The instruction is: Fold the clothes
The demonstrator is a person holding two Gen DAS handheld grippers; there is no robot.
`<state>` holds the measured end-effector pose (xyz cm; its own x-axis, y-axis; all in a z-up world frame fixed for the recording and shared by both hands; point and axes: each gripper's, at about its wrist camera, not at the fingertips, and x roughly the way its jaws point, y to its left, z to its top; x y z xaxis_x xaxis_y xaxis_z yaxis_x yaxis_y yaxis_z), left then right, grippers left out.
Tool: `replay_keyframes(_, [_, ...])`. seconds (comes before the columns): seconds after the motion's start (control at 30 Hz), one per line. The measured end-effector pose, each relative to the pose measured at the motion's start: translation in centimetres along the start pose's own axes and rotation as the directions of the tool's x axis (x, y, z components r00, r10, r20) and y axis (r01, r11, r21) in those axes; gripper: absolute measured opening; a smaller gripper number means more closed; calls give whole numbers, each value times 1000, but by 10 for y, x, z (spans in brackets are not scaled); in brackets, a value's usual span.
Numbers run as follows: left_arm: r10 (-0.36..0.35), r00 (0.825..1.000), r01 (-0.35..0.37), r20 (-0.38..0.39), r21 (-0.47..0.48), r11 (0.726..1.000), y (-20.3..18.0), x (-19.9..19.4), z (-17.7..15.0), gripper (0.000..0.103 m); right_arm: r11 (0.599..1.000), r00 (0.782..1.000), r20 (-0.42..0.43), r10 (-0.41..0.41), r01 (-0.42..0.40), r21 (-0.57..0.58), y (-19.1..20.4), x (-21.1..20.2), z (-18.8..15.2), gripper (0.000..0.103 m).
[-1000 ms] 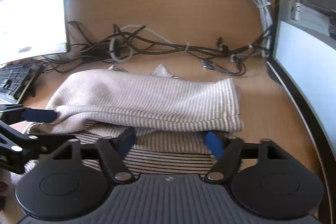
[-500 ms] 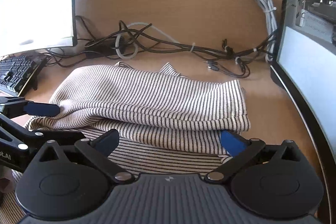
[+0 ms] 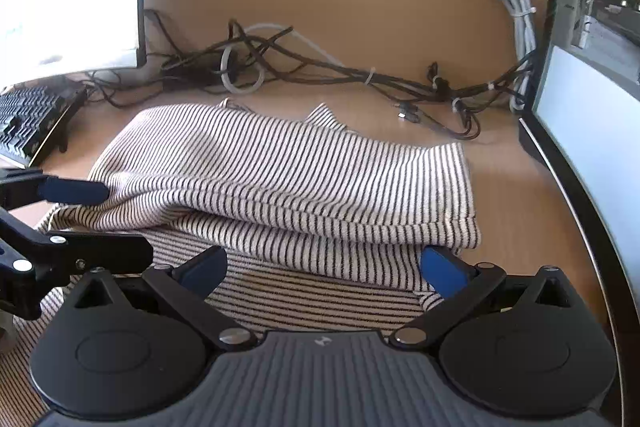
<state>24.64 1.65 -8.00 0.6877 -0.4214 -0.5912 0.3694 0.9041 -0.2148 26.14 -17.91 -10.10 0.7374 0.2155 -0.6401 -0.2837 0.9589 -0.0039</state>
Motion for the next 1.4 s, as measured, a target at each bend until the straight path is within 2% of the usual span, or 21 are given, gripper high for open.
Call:
replay_keyframes(0.07, [-3,999,4,-32,6,1000,1,0,6,103,1000,1000,-22,4,-5,-25,2,3,2,103])
replay_keyframes(0.17, [-28,997,25,-70,-45,999,7,-5,18,103,999,1000,-30,4,-6,-42,5,6,3,103])
replay_keyframes(0.3, [-65,998,62,-9,-214,975,30,-19,45,103,999,1000,-14,20,-21,-28,2,4,1,103])
replay_keyframes(0.4, [-74,997,68,-19,-242,968,41,-3,62,103,1000,1000,1,25,-24,-11,0,-4,3,103])
replay_keyframes(0.47, [-55,997,41,-50,-243,969,45,14,66,98,1000,1000,11,26,-26,0,0,-10,5,103])
replay_keyframes(0.5, [-41,997,23,-68,-242,970,46,22,68,89,1000,1000,16,27,-28,6,-1,-13,6,103])
replay_keyframes(0.53, [-23,996,2,-84,-243,970,49,29,67,76,999,998,45,36,-37,39,-5,-21,9,103])
replay_keyframes(0.6, [20,993,-48,-114,-248,968,54,40,65,65,988,990,132,54,-72,134,-18,-43,18,103])
replay_keyframes(0.63, [28,992,-57,-119,-247,967,55,42,64,65,983,985,163,51,-78,165,-23,-49,23,101])
replay_keyframes(0.67, [26,993,-54,-116,-245,968,55,42,64,65,980,982,186,41,-76,186,-28,-53,30,89])
replay_keyframes(0.7, [28,993,-55,-118,-238,970,55,42,64,64,979,982,186,36,-72,191,-30,-50,34,69])
replay_keyframes(0.77, [37,991,-64,-128,-217,974,55,43,65,60,981,987,160,33,-62,181,-30,-39,41,50])
replay_keyframes(0.8, [42,990,-69,-132,-214,974,55,43,65,54,983,989,147,32,-58,176,-30,-33,44,49])
replay_keyframes(0.83, [45,990,-74,-135,-225,972,58,41,65,48,983,993,114,34,-54,174,-30,-25,43,48])
replay_keyframes(0.87, [47,989,-79,-137,-239,968,61,39,66,46,984,997,69,38,-50,172,-28,-16,39,48])
replay_keyframes(0.97, [48,989,-82,-138,-250,965,64,33,64,45,988,999,10,36,-37,152,-24,-2,21,47])
replay_keyframes(1.17, [49,989,-83,-138,-258,963,69,22,59,46,997,1000,-19,18,-16,81,-16,-18,27,47])
replay_keyframes(1.27, [49,989,-84,-138,-262,961,71,16,57,46,999,999,-49,3,-1,34,-13,-18,21,47])
replay_keyframes(1.4, [55,990,-89,-129,-272,958,72,6,59,47,1000,999,-49,-19,18,-24,-4,-17,15,48])
